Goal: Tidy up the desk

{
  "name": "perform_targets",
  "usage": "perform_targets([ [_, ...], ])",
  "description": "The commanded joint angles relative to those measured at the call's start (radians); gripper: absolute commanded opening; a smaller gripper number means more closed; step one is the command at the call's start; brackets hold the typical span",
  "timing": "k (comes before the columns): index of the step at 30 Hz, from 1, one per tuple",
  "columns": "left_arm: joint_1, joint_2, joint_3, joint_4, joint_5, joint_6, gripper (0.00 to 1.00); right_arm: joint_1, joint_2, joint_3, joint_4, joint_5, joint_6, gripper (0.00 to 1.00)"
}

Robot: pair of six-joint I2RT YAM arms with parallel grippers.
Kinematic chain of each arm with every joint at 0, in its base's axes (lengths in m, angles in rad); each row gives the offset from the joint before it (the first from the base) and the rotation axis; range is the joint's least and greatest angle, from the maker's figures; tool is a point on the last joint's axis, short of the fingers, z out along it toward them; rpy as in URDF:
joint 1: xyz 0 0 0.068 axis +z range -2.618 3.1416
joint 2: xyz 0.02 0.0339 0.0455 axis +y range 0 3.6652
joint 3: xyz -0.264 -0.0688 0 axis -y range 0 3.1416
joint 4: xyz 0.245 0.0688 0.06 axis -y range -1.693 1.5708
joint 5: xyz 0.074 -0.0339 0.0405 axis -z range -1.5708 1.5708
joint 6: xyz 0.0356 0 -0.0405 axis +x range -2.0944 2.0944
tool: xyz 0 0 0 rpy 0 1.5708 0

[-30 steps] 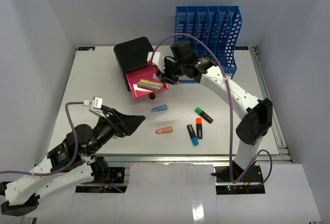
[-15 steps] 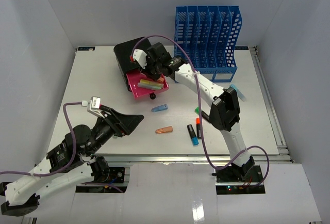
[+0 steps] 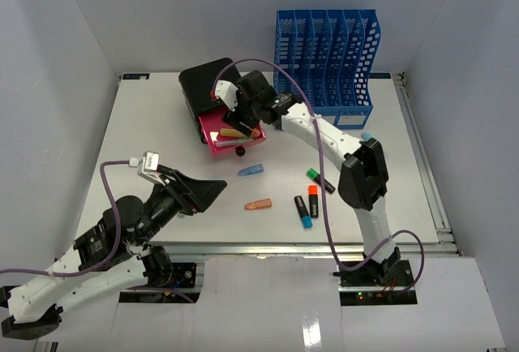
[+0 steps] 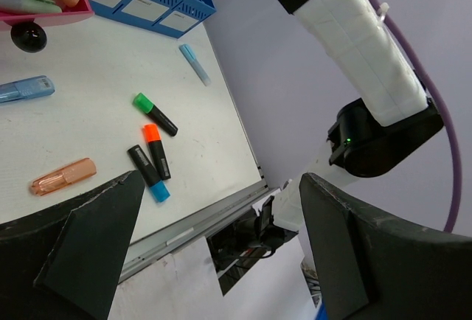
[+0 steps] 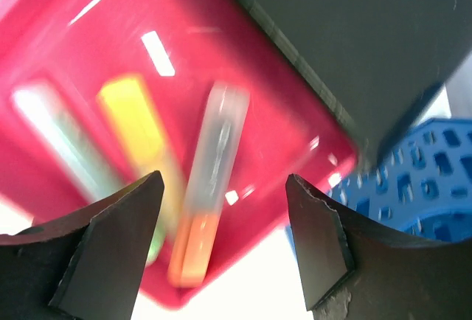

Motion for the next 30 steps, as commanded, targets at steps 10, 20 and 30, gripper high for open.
perform_targets([
  [10,0.002,0.082,-0.012,0.049,0.042,0.073,0.98,-0.652,-0.596,-0.624,-0.038,-0.201,0.054,0.74],
  [20,0.002,0.024,-0.068,0.053,0.061,0.056,0.98,-0.9,-0.311,-0.626,-0.034,-0.112,-0.032,0.83],
  [30,0.0,-0.01,-0.112,0.049,0.069,0.014,0.98,-0.9,-0.103,-0.511,-0.035,-0.03,-0.038,0.77],
])
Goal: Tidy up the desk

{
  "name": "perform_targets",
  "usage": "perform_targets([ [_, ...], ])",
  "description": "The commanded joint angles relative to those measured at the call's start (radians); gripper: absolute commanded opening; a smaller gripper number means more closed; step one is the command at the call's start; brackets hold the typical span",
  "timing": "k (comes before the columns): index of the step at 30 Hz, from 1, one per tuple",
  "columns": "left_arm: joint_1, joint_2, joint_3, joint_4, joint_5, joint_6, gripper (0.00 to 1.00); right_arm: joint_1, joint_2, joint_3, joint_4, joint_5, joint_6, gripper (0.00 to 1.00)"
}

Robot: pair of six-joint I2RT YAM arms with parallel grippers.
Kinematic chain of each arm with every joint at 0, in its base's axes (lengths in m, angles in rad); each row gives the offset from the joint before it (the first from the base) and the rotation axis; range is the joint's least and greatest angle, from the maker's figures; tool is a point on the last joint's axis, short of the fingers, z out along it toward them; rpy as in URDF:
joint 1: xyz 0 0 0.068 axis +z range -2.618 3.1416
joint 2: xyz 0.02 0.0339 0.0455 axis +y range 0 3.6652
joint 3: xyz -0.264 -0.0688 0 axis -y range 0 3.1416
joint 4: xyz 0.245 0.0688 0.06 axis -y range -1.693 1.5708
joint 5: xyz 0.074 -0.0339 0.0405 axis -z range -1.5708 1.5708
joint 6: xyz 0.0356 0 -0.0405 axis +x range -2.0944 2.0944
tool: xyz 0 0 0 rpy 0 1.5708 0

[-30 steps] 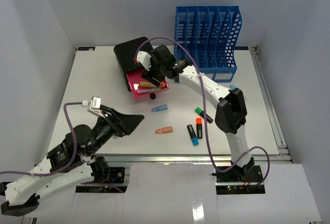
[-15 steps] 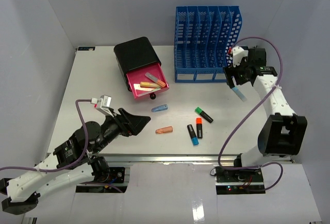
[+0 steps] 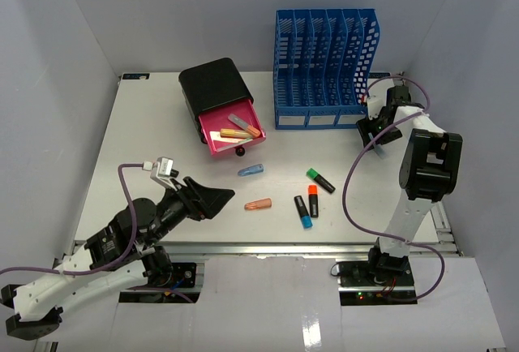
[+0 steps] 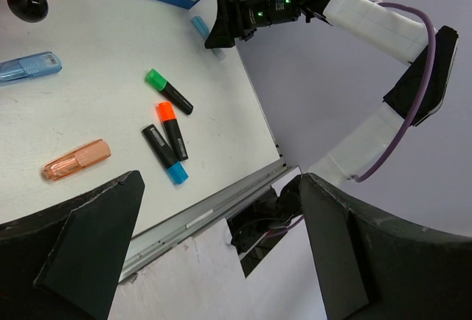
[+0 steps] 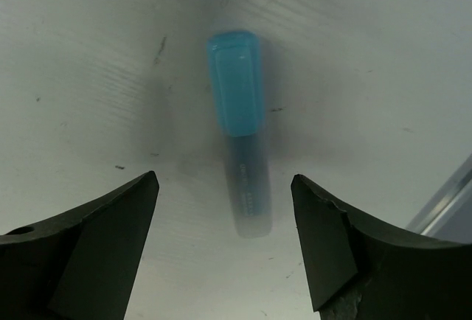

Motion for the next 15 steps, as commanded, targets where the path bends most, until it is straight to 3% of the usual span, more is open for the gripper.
perform_targets([
  [1,0.001,0.013,0.002,0.003,0.016,-0.013,0.98,0.003,0.041,0.075,-0.002,0.051,-0.007,0.75],
  [9,0.002,0.055,0.031,0.003,0.026,-0.01,0.98,0.001,0.083,0.088,0.007,0.065,-0.01,0.65],
  [15,0.002,0.046,0.033,0.003,0.025,-0.016,0.98,-0.003,0.046,0.036,0.006,0.036,-0.007,0.52],
])
